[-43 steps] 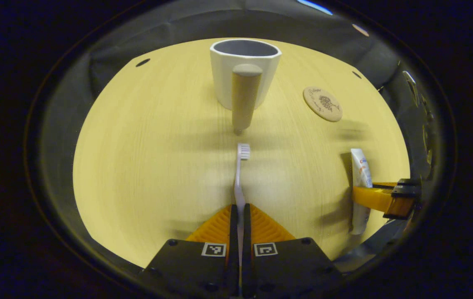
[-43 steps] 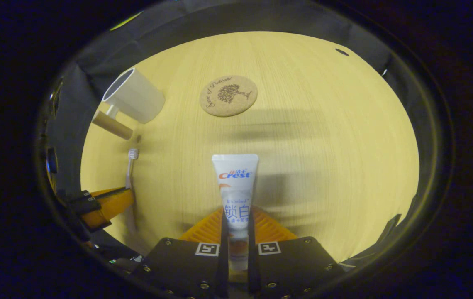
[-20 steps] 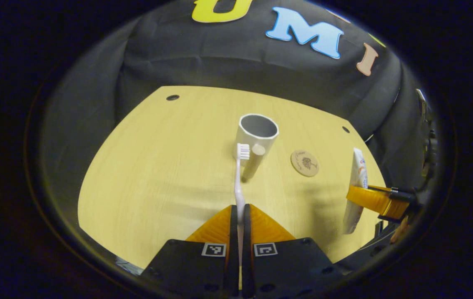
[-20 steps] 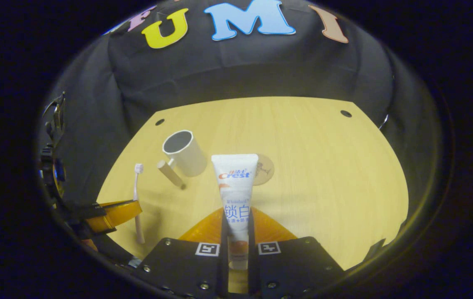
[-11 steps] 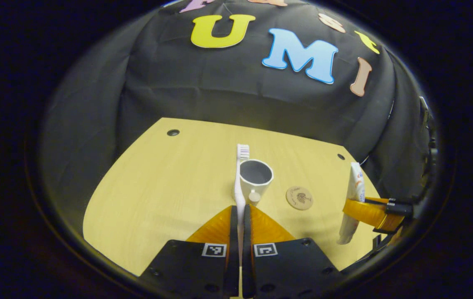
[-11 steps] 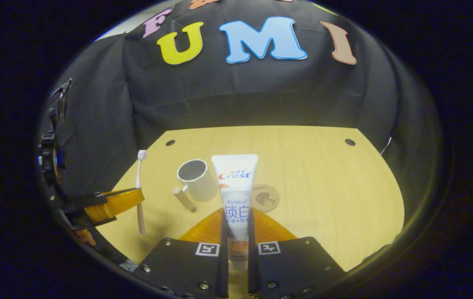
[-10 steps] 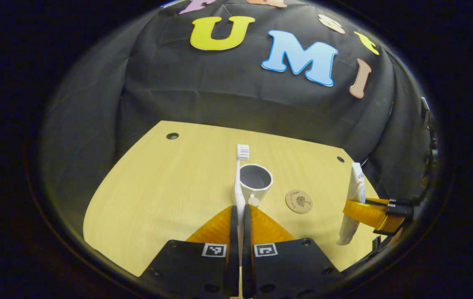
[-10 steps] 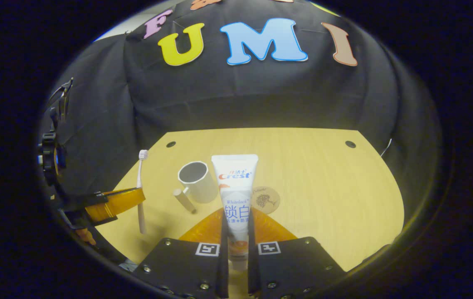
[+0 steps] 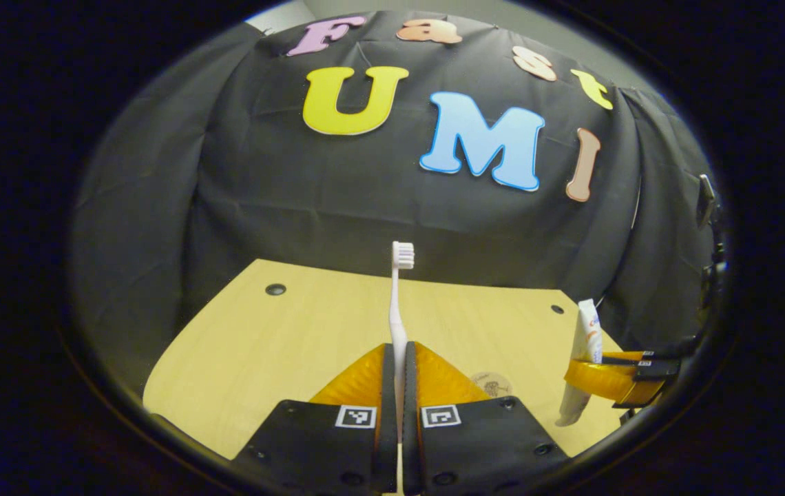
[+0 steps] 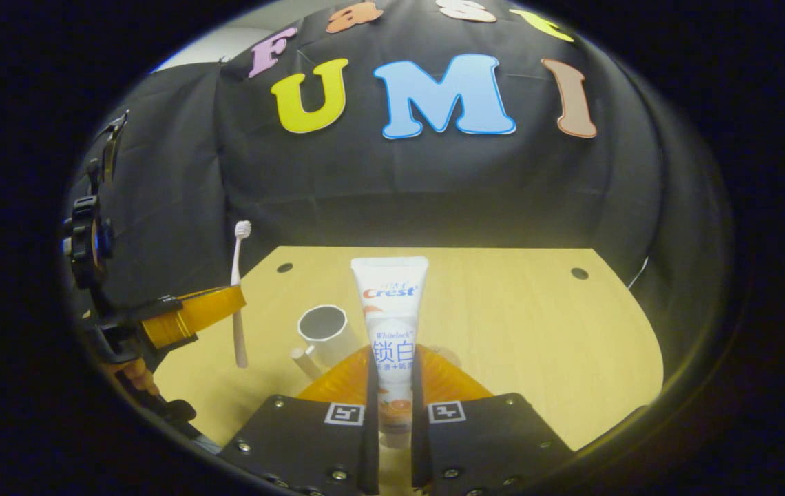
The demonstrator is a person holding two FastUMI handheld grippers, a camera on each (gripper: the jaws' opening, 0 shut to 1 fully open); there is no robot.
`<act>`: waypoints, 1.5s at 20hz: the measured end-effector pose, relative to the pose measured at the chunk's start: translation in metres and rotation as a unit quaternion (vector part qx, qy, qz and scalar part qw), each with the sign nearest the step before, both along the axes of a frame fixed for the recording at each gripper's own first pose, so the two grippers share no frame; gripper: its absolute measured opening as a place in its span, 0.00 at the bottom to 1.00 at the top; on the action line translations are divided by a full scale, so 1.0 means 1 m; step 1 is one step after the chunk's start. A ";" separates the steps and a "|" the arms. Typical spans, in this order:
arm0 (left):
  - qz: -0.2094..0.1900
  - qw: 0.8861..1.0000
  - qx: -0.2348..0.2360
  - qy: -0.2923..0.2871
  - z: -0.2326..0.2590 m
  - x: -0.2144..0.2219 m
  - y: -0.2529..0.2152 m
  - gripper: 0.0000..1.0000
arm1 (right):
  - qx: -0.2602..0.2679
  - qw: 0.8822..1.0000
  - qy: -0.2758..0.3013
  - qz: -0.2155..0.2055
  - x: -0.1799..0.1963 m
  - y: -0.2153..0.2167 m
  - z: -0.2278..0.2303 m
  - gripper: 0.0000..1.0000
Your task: Put the toothbrush and toothpaste on the desktop into the cup, then pick up the cup and place it on the coaster on the desktop.
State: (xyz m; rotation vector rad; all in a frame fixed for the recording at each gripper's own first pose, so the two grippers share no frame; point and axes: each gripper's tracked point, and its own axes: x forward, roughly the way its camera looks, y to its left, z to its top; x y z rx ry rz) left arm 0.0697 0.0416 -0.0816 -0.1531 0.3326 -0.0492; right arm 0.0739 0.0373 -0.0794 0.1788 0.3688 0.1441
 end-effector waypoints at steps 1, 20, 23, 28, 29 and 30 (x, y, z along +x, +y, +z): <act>-0.002 1.000 -0.003 -0.009 0.003 0.003 -0.001 0.10 | 0.002 1.000 -0.003 -0.003 0.003 -0.001 0.002 0.19; -0.057 0.996 -0.035 -0.055 -0.031 0.114 -0.033 0.10 | -0.007 0.999 0.032 -0.038 0.001 -0.010 -0.013 0.18; -0.070 0.997 -0.024 -0.034 -0.051 0.117 -0.037 0.16 | -0.007 0.998 0.042 -0.044 0.001 -0.011 -0.019 0.19; -0.087 0.996 -0.031 0.001 -0.070 0.112 -0.042 0.16 | 0.002 0.998 0.048 -0.043 0.004 -0.009 -0.021 0.18; -0.091 0.995 -0.037 0.004 -0.070 0.109 -0.044 0.19 | 0.002 0.998 0.047 -0.042 0.004 -0.008 -0.019 0.18; -0.089 0.995 -0.039 0.008 -0.072 0.107 -0.043 0.26 | 0.001 0.998 0.047 -0.040 0.006 -0.008 -0.019 0.19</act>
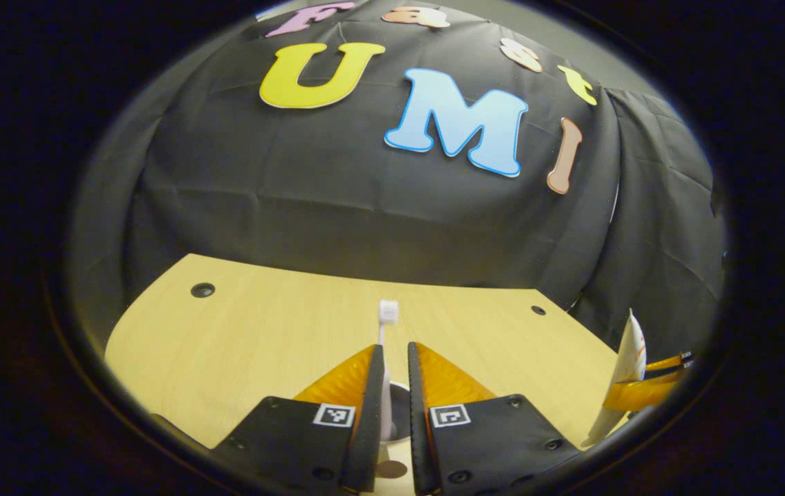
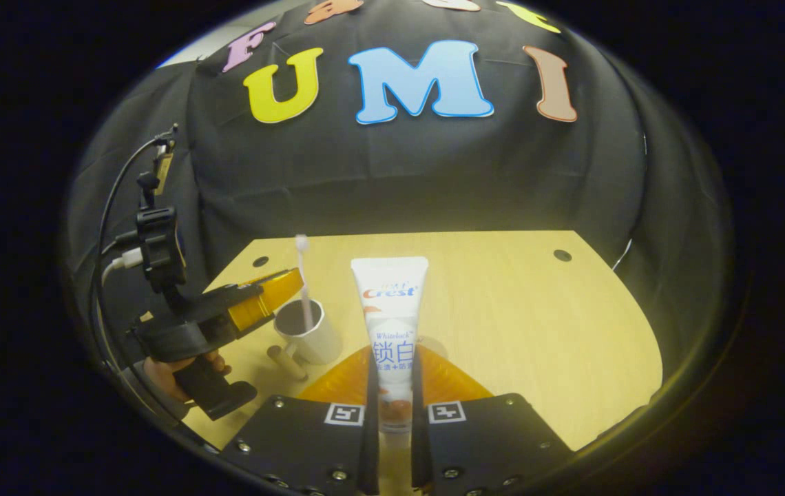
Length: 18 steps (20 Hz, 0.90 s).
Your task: Put the toothbrush and toothpaste on the desktop into the cup, then pick up the cup and place it on the coaster on the desktop.
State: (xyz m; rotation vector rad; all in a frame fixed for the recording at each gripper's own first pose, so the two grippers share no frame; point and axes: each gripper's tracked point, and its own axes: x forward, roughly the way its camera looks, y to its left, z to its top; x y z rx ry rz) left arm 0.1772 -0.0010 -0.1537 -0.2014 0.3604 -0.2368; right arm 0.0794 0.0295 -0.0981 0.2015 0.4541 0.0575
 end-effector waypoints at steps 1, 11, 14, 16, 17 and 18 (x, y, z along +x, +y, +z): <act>-0.001 1.000 -0.003 0.005 -0.001 -0.004 0.000 0.29 | 0.000 1.000 -0.001 0.002 0.001 0.001 0.001 0.19; 0.022 1.000 0.003 0.016 0.008 -0.034 0.021 0.89 | 0.007 0.999 -0.028 0.040 0.023 0.025 0.021 0.18; 0.025 1.000 0.004 0.015 0.012 -0.043 0.028 0.89 | 0.008 0.997 -0.046 0.058 0.036 0.040 0.033 0.18; 0.028 0.999 0.003 0.020 0.012 -0.050 0.035 0.89 | 0.009 0.996 -0.058 0.068 0.047 0.049 0.040 0.19; 0.028 0.999 0.002 0.022 0.011 -0.054 0.037 0.89 | 0.011 0.995 -0.063 0.072 0.053 0.053 0.043 0.19; 0.029 0.999 0.002 0.023 0.011 -0.058 0.040 0.89 | 0.015 0.995 -0.068 0.075 0.059 0.057 0.044 0.19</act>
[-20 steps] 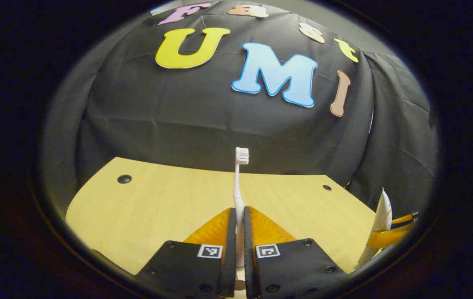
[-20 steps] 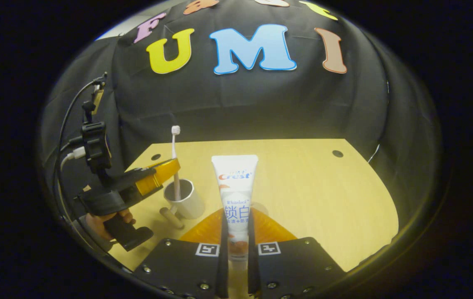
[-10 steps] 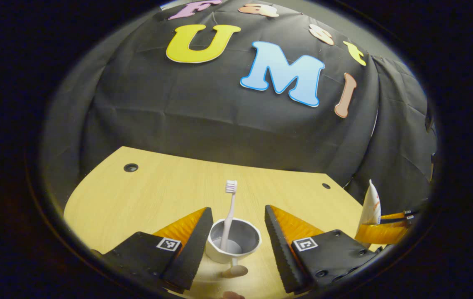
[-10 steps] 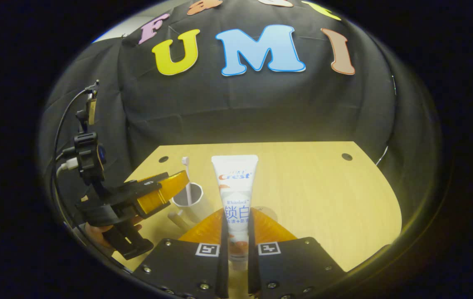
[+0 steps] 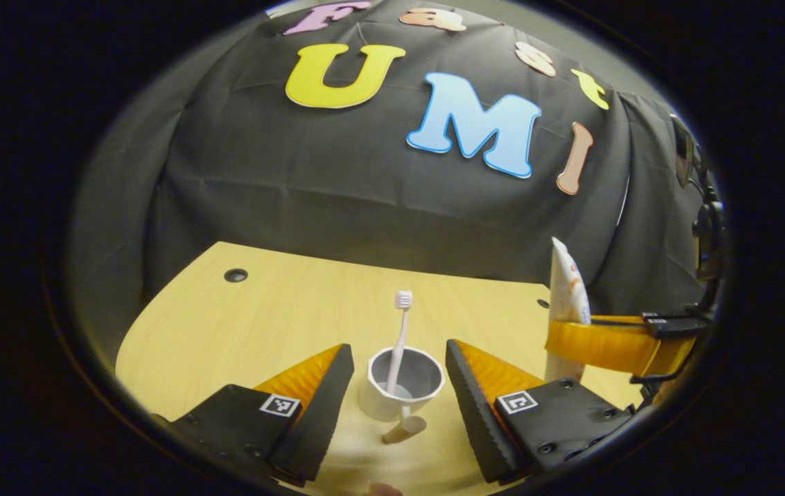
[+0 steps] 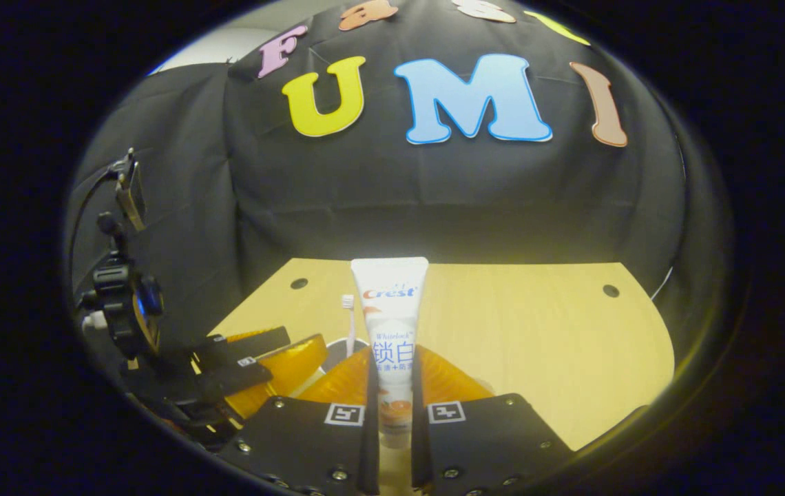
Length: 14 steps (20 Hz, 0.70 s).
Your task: Put the toothbrush and toothpaste on the desktop into the cup, then pick up the cup and place it on the coaster on the desktop.
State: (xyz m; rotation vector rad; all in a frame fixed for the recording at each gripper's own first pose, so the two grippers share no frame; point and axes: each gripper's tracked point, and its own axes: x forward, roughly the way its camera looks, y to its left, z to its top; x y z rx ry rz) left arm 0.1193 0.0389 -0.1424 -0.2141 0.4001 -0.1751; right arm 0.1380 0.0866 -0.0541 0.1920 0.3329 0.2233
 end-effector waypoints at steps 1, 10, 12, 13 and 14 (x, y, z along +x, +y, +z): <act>0.001 1.000 -0.001 -0.001 0.000 -0.003 0.003 0.89 | 0.006 1.000 -0.004 0.004 0.005 0.005 0.002 0.19; 0.002 1.000 -0.007 0.010 -0.006 -0.027 0.025 0.89 | 0.055 0.996 -0.065 0.033 0.056 0.043 0.021 0.18; 0.003 1.000 -0.013 0.017 -0.011 -0.031 0.027 0.89 | 0.058 0.995 -0.069 0.034 0.068 0.051 0.017 0.18; 0.004 1.000 -0.016 0.020 -0.013 -0.033 0.029 0.89 | 0.057 0.995 -0.073 0.033 0.074 0.055 0.015 0.18; 0.005 1.000 -0.018 0.022 -0.014 -0.034 0.030 0.89 | 0.054 0.995 -0.076 0.030 0.081 0.057 0.012 0.18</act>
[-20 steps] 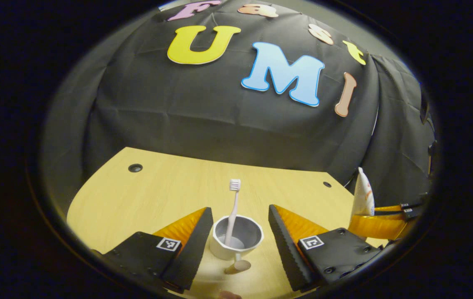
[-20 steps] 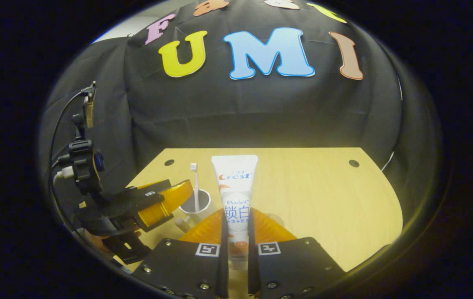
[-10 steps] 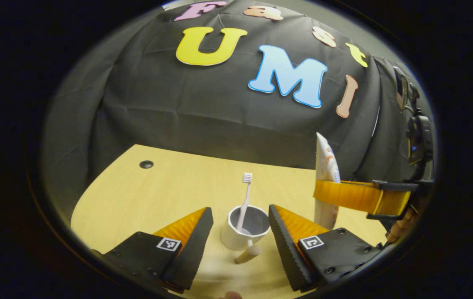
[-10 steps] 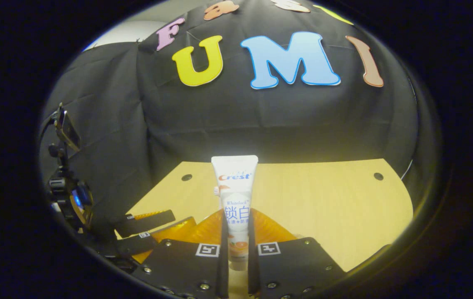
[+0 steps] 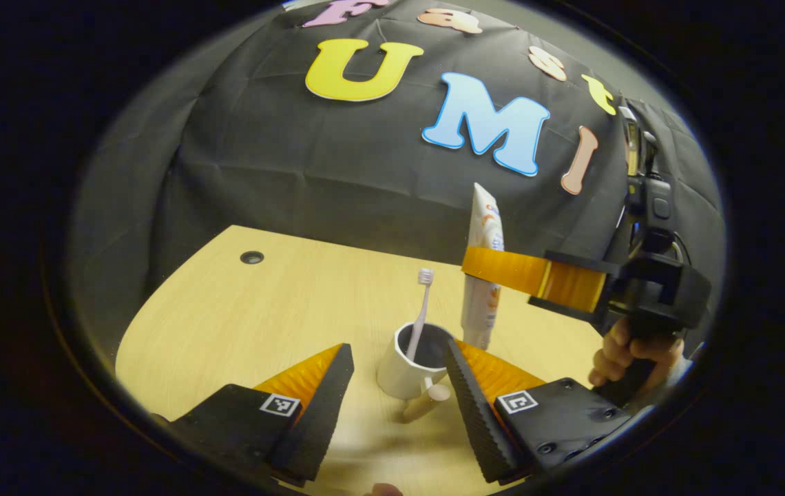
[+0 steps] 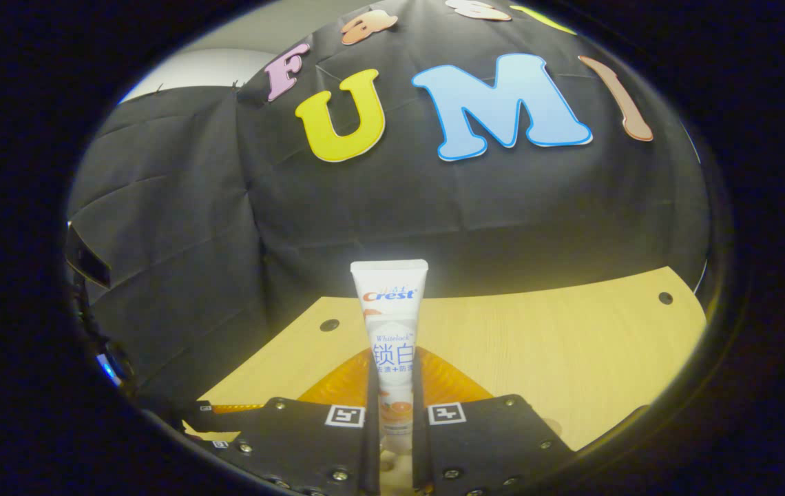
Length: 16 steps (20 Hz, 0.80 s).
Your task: Put the toothbrush and toothpaste on the desktop into the cup, then pick up the cup and place it on the coaster on the desktop.
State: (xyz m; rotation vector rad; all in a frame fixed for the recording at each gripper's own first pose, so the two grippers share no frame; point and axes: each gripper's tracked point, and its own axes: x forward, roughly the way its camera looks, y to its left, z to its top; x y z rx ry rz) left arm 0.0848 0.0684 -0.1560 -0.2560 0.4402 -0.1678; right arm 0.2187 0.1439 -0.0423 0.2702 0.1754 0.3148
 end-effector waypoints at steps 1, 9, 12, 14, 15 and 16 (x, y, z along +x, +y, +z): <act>0.001 1.000 -0.001 0.003 -0.003 -0.002 0.002 0.89 | -0.005 1.000 0.000 -0.003 0.007 0.002 -0.004 0.18; 0.009 1.000 -0.008 0.014 -0.010 -0.008 0.015 0.89 | -0.019 1.000 0.023 0.008 0.019 0.016 -0.023 0.25; 0.006 1.000 -0.011 0.015 -0.011 -0.008 0.013 0.89 | -0.029 0.998 0.045 0.015 0.013 0.018 -0.034 0.31; 0.003 1.000 -0.010 0.015 -0.010 -0.007 0.011 0.89 | -0.040 0.998 0.052 0.015 0.003 0.018 -0.041 0.33; 0.001 1.000 -0.010 0.015 -0.010 -0.006 0.010 0.89 | -0.043 0.998 0.051 0.017 0.002 0.018 -0.038 0.42; -0.001 1.000 -0.010 0.015 -0.010 -0.006 0.009 0.89 | -0.052 0.997 0.056 0.019 0.000 0.019 -0.044 0.48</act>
